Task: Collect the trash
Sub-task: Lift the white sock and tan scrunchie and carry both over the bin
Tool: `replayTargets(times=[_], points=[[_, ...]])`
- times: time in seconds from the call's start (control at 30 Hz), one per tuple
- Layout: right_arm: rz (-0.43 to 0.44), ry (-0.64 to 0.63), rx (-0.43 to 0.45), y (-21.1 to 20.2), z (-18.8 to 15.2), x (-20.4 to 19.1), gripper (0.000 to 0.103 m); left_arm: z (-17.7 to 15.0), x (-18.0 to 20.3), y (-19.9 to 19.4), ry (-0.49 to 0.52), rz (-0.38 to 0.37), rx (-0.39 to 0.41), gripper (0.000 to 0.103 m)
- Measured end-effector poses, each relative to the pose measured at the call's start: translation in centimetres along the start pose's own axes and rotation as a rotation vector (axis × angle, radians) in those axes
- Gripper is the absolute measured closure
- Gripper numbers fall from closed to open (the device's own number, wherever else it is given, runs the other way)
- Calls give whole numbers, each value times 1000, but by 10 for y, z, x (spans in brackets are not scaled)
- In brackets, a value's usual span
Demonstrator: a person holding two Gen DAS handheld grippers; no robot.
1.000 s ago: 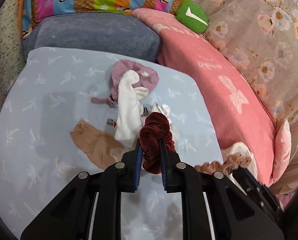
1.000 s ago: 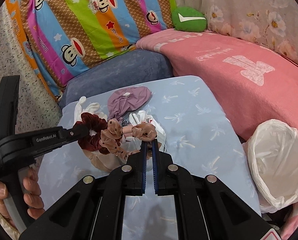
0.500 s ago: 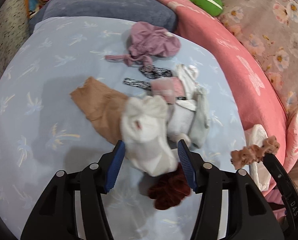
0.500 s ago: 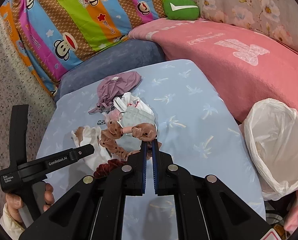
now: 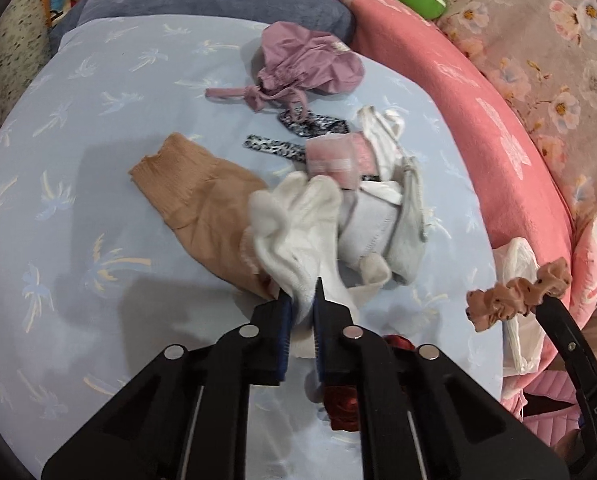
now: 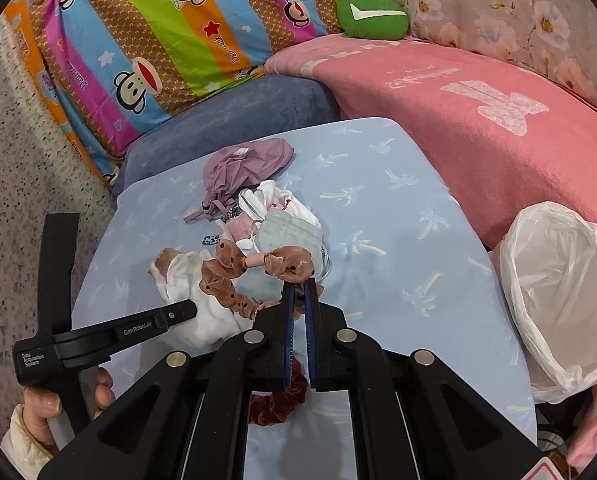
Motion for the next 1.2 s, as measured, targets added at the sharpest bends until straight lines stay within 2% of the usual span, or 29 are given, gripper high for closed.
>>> replayTargets(times=[0.3, 0.63, 0.9, 1.2], points=[[-11, 19, 70, -30, 20, 11, 98, 21, 40, -51, 60, -61, 107, 94], [-43, 51, 192, -86, 51, 44, 98, 37, 122, -94, 181, -126, 208, 94], [-101, 90, 291, -144, 68, 90, 98, 31, 185, -114, 284, -179, 250, 94], [-165, 148, 358, -193, 65, 147, 98, 15, 248, -123, 378, -232, 252, 94]])
Point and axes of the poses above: each gripper's, at about its wrist camera, not at the fingertips, and y roughly the way its jaws point, x to its right, z to its top, the point moved 9 cm from there along y, roughly the way its jaws point, and after that the axes turned 11 degrees about z, right-handed, at the moved point
